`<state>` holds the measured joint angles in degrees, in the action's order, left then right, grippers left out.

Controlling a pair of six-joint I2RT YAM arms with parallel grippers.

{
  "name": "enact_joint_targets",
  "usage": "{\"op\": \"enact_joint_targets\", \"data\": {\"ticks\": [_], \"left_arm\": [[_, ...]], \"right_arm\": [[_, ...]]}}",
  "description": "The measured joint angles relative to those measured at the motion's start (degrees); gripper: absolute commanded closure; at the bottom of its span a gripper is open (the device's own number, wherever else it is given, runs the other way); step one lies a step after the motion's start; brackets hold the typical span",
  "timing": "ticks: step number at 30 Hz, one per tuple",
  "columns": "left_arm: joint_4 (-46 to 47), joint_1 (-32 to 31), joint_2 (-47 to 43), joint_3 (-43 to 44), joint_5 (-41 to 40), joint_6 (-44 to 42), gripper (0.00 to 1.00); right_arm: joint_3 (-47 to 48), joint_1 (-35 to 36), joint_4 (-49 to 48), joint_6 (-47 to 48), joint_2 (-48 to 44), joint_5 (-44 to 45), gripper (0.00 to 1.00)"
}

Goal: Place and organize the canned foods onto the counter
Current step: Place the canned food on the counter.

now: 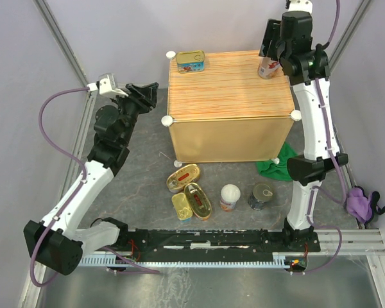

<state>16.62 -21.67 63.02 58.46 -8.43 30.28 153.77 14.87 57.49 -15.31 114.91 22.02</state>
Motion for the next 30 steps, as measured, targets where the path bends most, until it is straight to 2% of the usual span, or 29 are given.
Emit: {"op": "enact_joint_targets", "data": {"ticks": [30], "left_arm": [[1.6,0.0,1.8,0.1,-0.5,-0.3,0.42]], "right_arm": [[-1.4,-0.2,-10.6,3.7,3.4,-0.5,0.9]]}}
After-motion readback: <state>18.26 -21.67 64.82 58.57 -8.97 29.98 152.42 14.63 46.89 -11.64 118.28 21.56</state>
